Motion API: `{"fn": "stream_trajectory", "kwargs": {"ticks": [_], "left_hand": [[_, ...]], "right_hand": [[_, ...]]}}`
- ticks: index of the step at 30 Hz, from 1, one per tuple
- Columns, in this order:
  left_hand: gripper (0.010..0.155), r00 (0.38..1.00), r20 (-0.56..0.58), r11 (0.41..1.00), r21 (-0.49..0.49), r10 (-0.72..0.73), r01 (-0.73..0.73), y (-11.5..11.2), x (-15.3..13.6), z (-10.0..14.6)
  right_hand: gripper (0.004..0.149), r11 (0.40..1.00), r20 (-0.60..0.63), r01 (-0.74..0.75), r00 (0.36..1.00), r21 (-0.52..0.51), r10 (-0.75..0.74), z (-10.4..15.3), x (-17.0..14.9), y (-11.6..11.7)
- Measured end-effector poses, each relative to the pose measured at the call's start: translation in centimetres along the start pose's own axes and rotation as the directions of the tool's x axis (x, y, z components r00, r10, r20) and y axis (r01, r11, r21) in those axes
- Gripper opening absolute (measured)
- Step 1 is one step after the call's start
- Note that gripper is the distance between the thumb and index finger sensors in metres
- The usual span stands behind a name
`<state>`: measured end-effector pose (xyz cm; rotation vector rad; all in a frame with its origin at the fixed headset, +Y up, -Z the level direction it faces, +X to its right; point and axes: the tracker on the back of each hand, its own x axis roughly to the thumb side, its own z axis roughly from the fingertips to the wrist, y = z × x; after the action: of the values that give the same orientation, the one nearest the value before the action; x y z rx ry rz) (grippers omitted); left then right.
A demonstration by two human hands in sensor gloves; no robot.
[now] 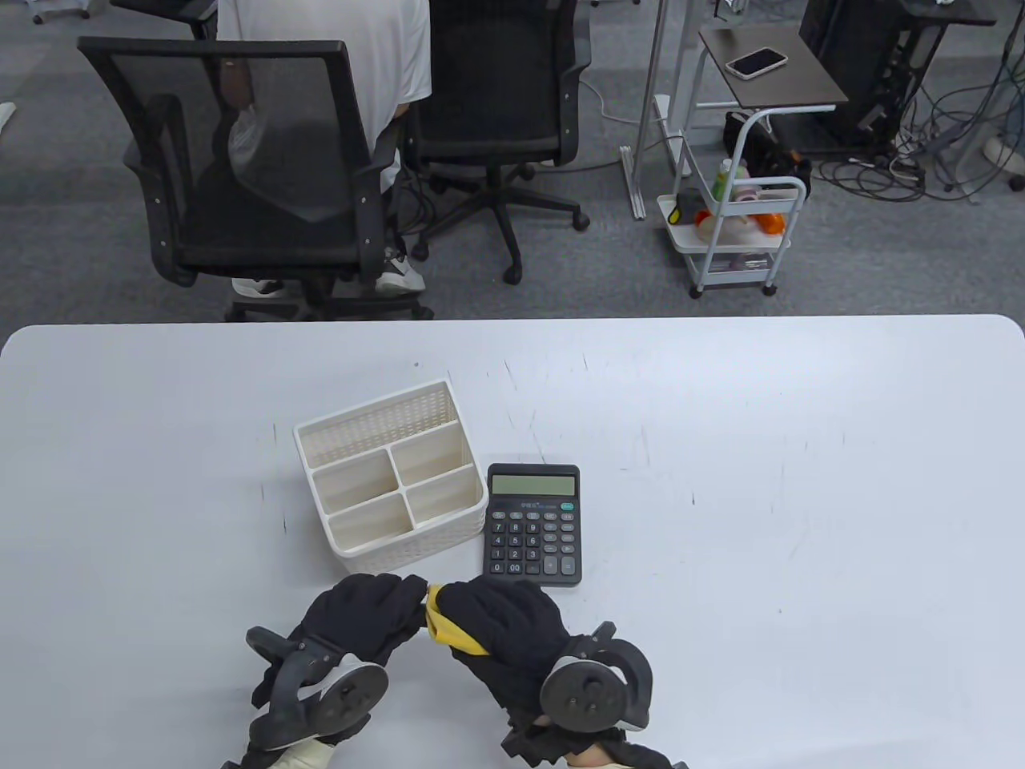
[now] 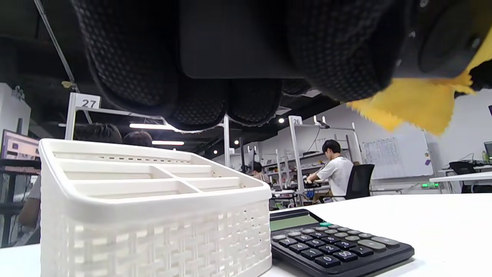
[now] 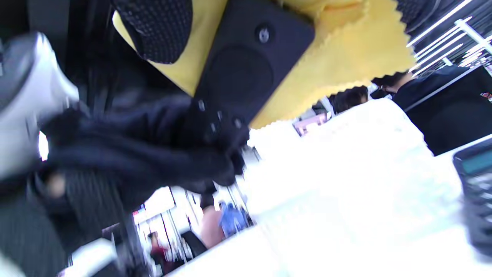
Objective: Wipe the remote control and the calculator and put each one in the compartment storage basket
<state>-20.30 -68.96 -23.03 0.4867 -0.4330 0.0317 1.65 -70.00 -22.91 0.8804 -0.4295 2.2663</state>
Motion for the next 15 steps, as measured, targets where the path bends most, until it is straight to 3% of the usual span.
{"fn": "stream_trajectory", "kwargs": {"ticks": [3, 8, 12, 15], "left_hand": [[0.048, 0.999, -0.023, 0.999, 0.009, -0.032, 0.032, 0.1, -0.3, -0.1], [0.046, 0.997, -0.078, 1.0, -0.015, 0.018, -0.019, -0.3, -1.1, 0.0], [0.046, 0.997, -0.06, 0.998, -0.019, 0.051, -0.052, -0.3, -0.6, -0.1], [0.046, 1.0, -0.029, 1.0, 0.0, 0.005, -0.005, -0.1, 0.2, -0.2]], "right_hand": [[0.058, 0.993, -0.008, -0.099, 0.995, 0.064, 0.1, -0.2, 0.1, 0.5], [0.055, 0.992, 0.059, -0.125, 0.99, -0.007, 0.125, 0.1, 0.8, 0.3], [0.058, 0.98, 0.107, -0.187, 0.978, 0.062, 0.179, -0.1, 1.3, 1.3], [0.062, 0.968, 0.064, -0.228, 0.973, 0.109, 0.222, -0.3, 1.2, 1.5]]}}
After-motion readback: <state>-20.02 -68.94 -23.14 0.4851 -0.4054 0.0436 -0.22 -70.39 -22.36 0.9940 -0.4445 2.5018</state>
